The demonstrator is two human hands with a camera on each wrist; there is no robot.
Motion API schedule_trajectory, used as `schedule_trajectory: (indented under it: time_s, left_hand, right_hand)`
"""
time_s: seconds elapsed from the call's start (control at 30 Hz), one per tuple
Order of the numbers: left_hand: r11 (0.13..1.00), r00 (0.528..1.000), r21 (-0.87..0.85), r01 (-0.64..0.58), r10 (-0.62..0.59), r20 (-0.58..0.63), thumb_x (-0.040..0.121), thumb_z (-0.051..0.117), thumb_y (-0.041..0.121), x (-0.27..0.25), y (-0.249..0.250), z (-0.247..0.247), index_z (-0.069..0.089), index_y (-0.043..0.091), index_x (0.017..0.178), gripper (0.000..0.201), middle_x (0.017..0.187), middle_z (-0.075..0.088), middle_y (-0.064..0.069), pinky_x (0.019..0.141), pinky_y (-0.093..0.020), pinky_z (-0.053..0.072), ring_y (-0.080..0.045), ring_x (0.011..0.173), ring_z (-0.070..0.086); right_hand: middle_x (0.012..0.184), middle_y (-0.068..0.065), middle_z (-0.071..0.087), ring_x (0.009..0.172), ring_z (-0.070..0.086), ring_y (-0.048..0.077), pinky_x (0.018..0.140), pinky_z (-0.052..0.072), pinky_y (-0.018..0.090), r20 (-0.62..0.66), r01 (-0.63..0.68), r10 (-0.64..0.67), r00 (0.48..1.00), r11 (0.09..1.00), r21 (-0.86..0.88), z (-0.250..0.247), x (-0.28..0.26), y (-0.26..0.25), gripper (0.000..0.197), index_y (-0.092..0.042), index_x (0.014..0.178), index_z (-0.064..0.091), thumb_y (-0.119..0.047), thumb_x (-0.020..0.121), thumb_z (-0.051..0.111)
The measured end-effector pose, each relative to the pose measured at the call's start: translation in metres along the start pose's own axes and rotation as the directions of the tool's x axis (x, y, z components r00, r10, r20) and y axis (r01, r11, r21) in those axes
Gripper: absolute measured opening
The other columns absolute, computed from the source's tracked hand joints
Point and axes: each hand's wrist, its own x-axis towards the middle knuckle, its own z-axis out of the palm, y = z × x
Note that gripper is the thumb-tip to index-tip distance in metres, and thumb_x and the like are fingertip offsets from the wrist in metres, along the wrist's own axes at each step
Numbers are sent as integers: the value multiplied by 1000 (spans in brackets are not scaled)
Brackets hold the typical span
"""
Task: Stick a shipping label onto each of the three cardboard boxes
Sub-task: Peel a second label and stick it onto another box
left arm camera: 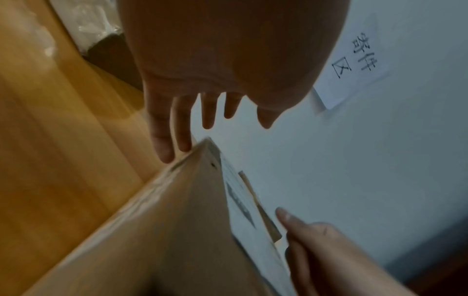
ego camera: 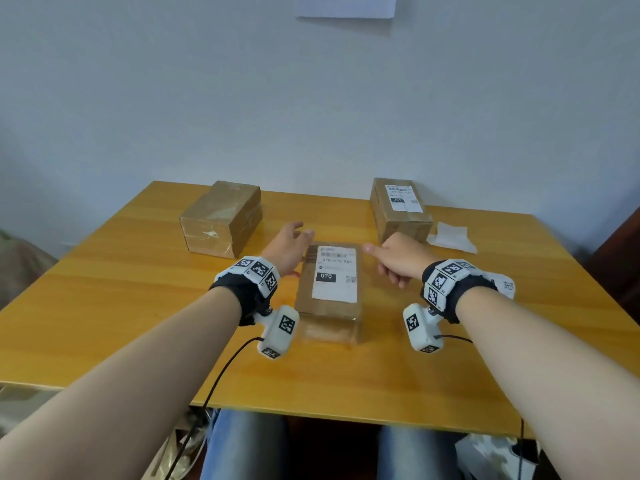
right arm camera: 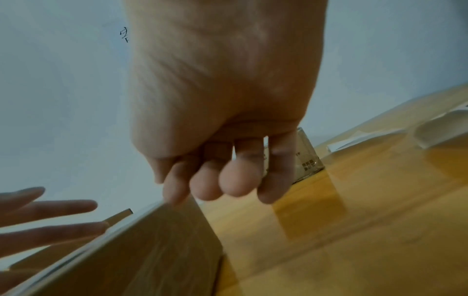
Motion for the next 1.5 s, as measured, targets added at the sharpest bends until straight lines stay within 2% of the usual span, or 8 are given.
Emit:
schedule_trajectory:
  time_s: [0.13, 0.27, 0.47, 0.63, 1.03, 1.13, 1.3, 1.5]
  left_hand:
    - [926, 978, 326, -189, 208, -25, 107, 42, 42, 9, -2, -7, 38, 21, 152, 50, 147, 52, -2, 97, -39, 51, -23, 125, 57]
    - [772, 926, 544, -328, 377, 23, 109, 38, 36, 20, -3, -18, 43, 16, 148, 44, 139, 59, -3, 99, -37, 48, -22, 122, 59]
    - [592, 886, 724, -355, 459, 59, 109, 35, 31, 35, -9, -19, 49, 19, 141, 37, 132, 64, 0, 85, -40, 54, -23, 116, 61]
    - [608, 908, 715, -345, 410, 89, 92, 45, -5, 42, -3, 6, 43, 17, 145, 57, 137, 60, -4, 102, -42, 48, -26, 127, 53]
    - [654, 908, 640, -403, 374, 191, 108, 33, 22, 46, -4, 42, 46, 14, 140, 35, 118, 67, -12, 83, -40, 50, -29, 100, 63]
    - [672, 913, 626, -396, 363, 189, 109, 32, 36, 42, -5, 48, 46, 12, 140, 42, 119, 68, -15, 85, -38, 45, -31, 107, 63]
    - [487, 904, 792, -368, 385, 183, 110, 28, 30, 32, -8, 56, 52, 6, 134, 42, 127, 62, -15, 101, -42, 41, -32, 113, 57]
    - [271, 897, 910, -314, 400, 190, 108, 28, 17, 31, -2, 55, 63, 8, 112, 36, 106, 65, -8, 80, -37, 47, -25, 89, 60]
  right_hand:
    - [72, 7, 75, 50, 66, 22, 62, 63, 42, -29, 60, -59, 998, 997, 52, -3, -3, 0, 51, -10, 91, 72, -50, 107, 45]
    - [78, 4, 79, 54, 70, 23, 54, 63, 37, 58, 5, -10, 998, 997, 82, 5, -2, -7, 38, -21, 123, 56, -54, 106, 47]
    - [86, 11, 80, 59, 73, 27, 54, 62, 38, 200, -36, 6, 980, 988, 149, 21, 0, -18, 69, -33, 160, 22, -52, 103, 54]
    - [88, 15, 79, 67, 75, 31, 68, 66, 50, 208, -64, 6, 978, 959, 277, 24, 7, -18, 70, -29, 160, 24, -46, 103, 60]
    - [86, 16, 80, 81, 79, 38, 78, 64, 55, 190, -115, 48, 981, 926, 361, 23, 7, -18, 60, -26, 150, 38, -42, 100, 66]
    - [87, 17, 80, 81, 79, 37, 81, 64, 57, 201, -109, 39, 979, 930, 350, 22, 7, -17, 57, -26, 148, 40, -45, 100, 65]
    - [85, 15, 80, 78, 79, 33, 80, 64, 54, 197, -84, 22, 980, 945, 316, 23, 8, -15, 62, -27, 154, 35, -44, 101, 63]
    - [87, 16, 80, 80, 79, 37, 80, 63, 59, 210, -83, 16, 978, 946, 313, 23, 12, -13, 64, -30, 154, 33, -46, 100, 64]
